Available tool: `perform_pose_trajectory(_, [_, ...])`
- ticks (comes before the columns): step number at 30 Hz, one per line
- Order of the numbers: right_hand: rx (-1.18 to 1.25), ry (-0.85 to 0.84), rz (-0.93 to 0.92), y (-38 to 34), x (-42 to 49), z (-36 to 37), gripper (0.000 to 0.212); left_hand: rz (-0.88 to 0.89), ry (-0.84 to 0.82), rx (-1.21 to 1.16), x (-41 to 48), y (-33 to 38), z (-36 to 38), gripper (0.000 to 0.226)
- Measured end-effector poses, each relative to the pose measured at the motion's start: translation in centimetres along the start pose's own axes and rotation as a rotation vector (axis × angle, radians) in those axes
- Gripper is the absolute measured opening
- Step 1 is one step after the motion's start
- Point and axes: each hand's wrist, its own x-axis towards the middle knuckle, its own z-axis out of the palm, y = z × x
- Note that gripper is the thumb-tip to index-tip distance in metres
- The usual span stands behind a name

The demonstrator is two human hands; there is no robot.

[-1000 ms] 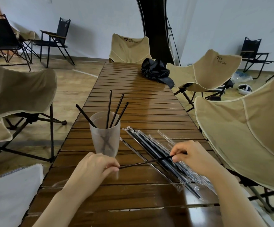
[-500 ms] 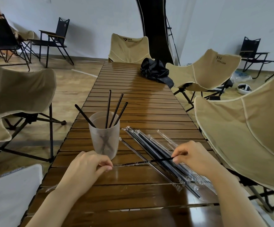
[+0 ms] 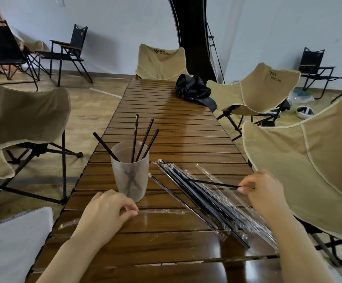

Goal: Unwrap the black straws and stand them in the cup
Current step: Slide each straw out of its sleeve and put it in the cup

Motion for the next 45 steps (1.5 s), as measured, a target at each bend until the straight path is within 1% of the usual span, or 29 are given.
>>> perform_pose_trajectory(4, [0.041, 0.181, 0.055, -0.6, -0.2, -0.1, 0.009, 0.037, -0.011, 0.016, 0.0, 0.4, 0.1, 0.01])
perform_pose_trajectory(7, [0.136, 0.177, 0.024, -2.6, -0.4, -0.3, 0.008, 0.07, -0.036, 0.012, 0.1, 1.4, 0.6, 0.013])
perform_pose_trajectory(10, [0.24, 0.153, -0.04, -4.7, -0.7, -0.1, 0.003, 0.076, -0.055, 0.01, 0.3, 2.1, 0.9, 0.016])
perform_pose_trajectory(13, [0.359, 0.196, -0.12, -6.9, -1.0, 0.0, 0.008, 0.066, -0.078, -0.028, 0.4, 2.2, 1.2, 0.019])
perform_pose_trajectory(15, [0.48, 0.276, -0.186, -8.9, -1.7, -0.4, 0.011, 0.064, -0.09, -0.052, 0.4, 2.2, 1.2, 0.019])
perform_pose_trajectory(18, [0.623, 0.442, -0.329, -12.0, -3.2, -1.4, 0.009, 0.07, -0.09, -0.059, 0.3, 2.4, 1.2, 0.015])
perform_pose_trajectory(20, [0.681, 0.482, -0.398, -14.0, -4.3, -1.5, 0.011, 0.08, -0.082, -0.05, 0.4, 2.6, 1.2, 0.013])
perform_pose_trajectory(23, [0.708, 0.425, -0.478, -16.5, -5.4, -0.6, 0.015, 0.09, -0.091, -0.064, 0.4, 3.0, 1.2, 0.012])
perform_pose_trajectory(26, [0.598, 0.286, -0.527, -18.1, -5.9, 1.3, 0.028, 0.102, -0.064, -0.072, 0.2, 3.1, 1.2, 0.014])
perform_pose_trajectory(27, [0.553, 0.266, -0.542, -18.4, -6.1, 2.0, 0.028, 0.101, -0.054, -0.075, 0.2, 3.1, 1.2, 0.015])
perform_pose_trajectory(30, [0.472, 0.284, -0.576, -18.6, -6.2, 3.5, 0.016, 0.074, -0.045, -0.076, 0.1, 2.8, 1.1, 0.013])
perform_pose_trajectory(35, [0.409, 0.174, -0.579, -17.7, -5.4, 3.9, 0.021, 0.019, -0.099, -0.03, 0.1, 1.8, 0.6, 0.005])
perform_pose_trajectory(37, [0.405, 0.139, -0.573, -17.5, -5.1, 3.7, 0.024, -0.008, -0.086, -0.009, 0.0, 1.4, 0.5, 0.008])
perform_pose_trajectory(40, [0.418, 0.086, -0.568, -17.7, -4.9, 3.5, 0.027, -0.06, -0.042, 0.009, -0.1, 0.9, 0.3, 0.006])
perform_pose_trajectory(45, [0.506, 0.053, -0.566, -17.8, -4.6, 3.6, 0.031, -0.091, -0.064, -0.008, -0.2, 0.3, 0.4, 0.007])
